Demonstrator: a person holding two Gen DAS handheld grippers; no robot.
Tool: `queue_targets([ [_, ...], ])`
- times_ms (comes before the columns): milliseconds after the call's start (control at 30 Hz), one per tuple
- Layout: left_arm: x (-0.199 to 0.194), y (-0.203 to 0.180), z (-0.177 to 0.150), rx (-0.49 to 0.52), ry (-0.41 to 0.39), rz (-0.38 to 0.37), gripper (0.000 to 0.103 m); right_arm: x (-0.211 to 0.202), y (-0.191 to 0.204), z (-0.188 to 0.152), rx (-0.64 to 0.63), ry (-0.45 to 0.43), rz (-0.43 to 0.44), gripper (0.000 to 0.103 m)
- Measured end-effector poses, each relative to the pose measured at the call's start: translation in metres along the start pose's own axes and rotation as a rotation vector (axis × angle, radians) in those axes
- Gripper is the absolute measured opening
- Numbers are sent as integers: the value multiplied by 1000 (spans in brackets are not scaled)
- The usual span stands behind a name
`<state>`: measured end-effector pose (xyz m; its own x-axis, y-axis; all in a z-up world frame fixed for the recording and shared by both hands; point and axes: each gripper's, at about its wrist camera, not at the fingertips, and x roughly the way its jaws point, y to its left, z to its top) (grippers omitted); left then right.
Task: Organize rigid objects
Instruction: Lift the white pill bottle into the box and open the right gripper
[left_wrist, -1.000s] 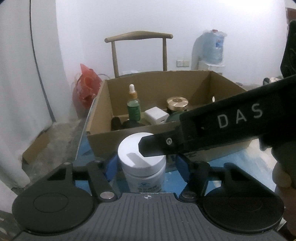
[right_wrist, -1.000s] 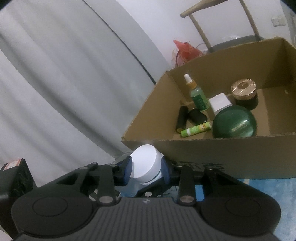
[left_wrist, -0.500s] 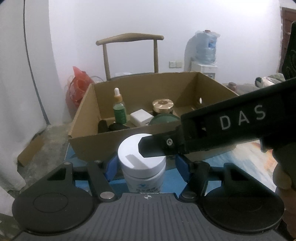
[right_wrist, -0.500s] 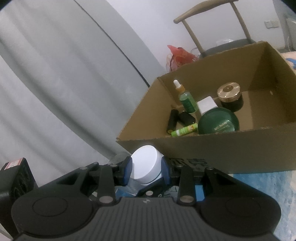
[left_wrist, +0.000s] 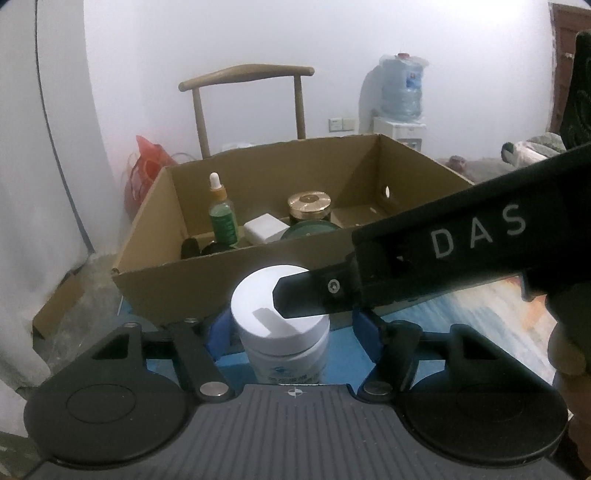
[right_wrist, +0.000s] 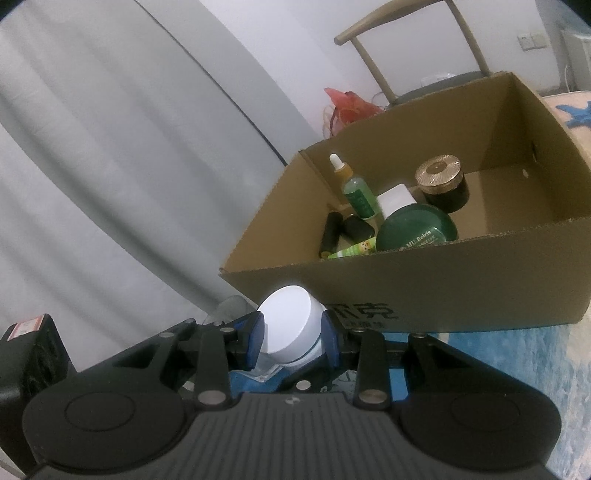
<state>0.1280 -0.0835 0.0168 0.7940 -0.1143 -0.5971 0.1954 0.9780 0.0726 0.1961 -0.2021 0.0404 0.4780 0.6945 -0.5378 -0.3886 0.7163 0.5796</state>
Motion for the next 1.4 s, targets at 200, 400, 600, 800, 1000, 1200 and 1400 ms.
queue_targets([
  [200,-1,-4,-2,23,-10,15,65,1,-1,-1,6,-1,-5,37],
  [400,-28,-1,4,31,-34,0,60,-14,11,1,-8,-8,15,37],
  [600,-69,-1,37,75,-162,20,60,-54,47,23,-120,-92,59,37],
  [800,-67,-12,85,129,-255,13,60,-79,58,65,-214,-177,39,37],
  [1000,-12,-22,127,159,-217,-70,60,-77,21,114,-180,-173,-29,37],
  [1200,63,-28,154,137,-75,-167,60,-50,-36,150,-114,-103,-101,37],
  [1400,118,-31,158,91,33,-207,60,-19,-88,172,-41,-36,-130,37],
])
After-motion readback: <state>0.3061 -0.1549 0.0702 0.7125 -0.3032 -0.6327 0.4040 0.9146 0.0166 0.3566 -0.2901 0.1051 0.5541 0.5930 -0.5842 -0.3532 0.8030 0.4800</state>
